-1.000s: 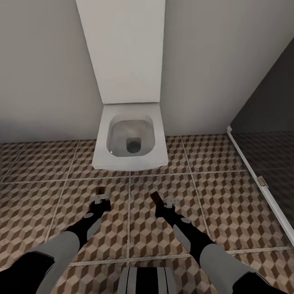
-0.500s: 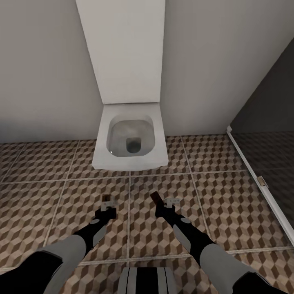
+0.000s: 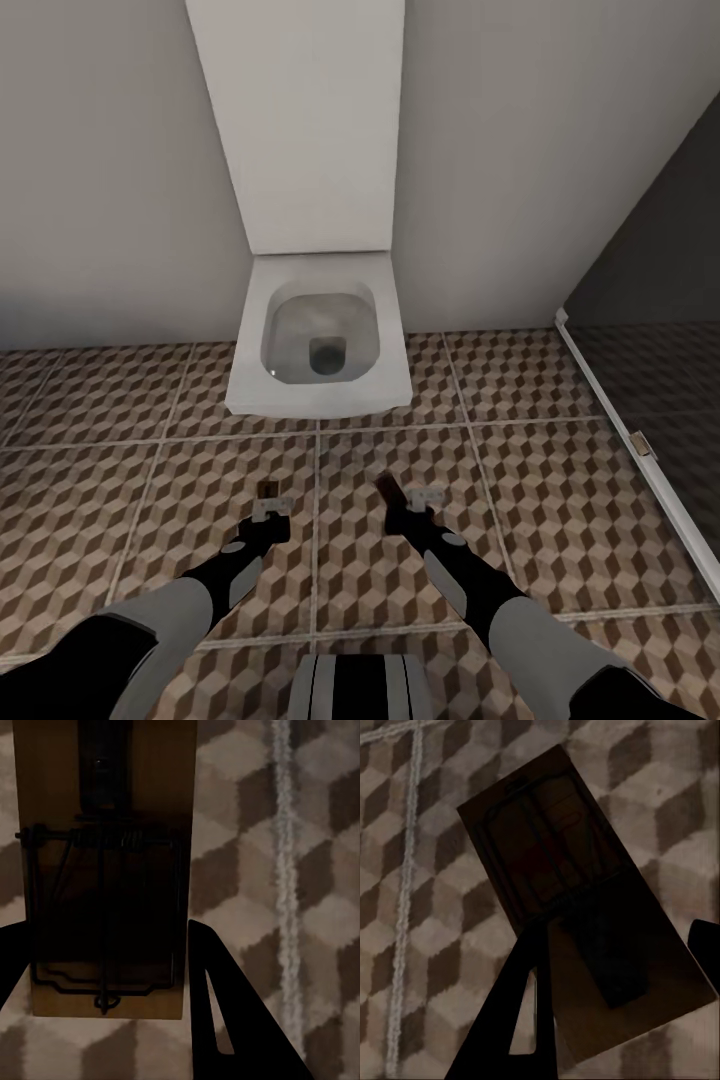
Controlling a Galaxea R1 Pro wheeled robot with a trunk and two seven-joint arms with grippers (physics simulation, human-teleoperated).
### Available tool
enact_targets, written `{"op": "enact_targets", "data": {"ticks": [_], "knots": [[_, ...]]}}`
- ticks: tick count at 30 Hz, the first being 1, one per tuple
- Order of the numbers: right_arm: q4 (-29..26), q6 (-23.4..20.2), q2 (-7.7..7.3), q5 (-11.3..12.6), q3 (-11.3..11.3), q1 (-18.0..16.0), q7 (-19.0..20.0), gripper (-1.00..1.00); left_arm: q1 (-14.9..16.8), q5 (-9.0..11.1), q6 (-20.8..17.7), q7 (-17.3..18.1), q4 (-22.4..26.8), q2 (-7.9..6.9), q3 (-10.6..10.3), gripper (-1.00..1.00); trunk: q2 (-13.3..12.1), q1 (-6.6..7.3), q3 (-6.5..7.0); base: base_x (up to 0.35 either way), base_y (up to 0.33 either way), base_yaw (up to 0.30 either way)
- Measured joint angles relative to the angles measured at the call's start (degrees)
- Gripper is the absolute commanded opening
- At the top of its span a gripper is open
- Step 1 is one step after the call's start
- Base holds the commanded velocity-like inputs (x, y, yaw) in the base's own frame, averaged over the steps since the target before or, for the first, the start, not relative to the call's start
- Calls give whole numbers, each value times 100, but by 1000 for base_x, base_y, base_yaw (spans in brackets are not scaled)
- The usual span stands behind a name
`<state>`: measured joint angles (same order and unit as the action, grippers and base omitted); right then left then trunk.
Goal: Take the four mousetraps from the cabinet in the bathroom and place them on the bathroom floor. Make sure all four end up on the same floor surface, and ensure that at least two of them are either under or directly next to the same bathroom sink.
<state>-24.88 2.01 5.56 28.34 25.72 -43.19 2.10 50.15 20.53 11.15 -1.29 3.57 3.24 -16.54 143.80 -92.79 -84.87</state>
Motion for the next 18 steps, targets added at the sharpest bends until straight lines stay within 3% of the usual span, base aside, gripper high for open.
{"op": "enact_targets", "data": {"ticks": [9,18], "knots": [[-68,-410,-3,36,5,-2,-346,-100,0,0,0,-5,15,-2,3,-100,0,0,0,0,0,0],[-92,-454,-10,31,4,-2,-403,-100,0,0,0,-7,26,-20,5,-100,0,0,0,0,0,0]]}}
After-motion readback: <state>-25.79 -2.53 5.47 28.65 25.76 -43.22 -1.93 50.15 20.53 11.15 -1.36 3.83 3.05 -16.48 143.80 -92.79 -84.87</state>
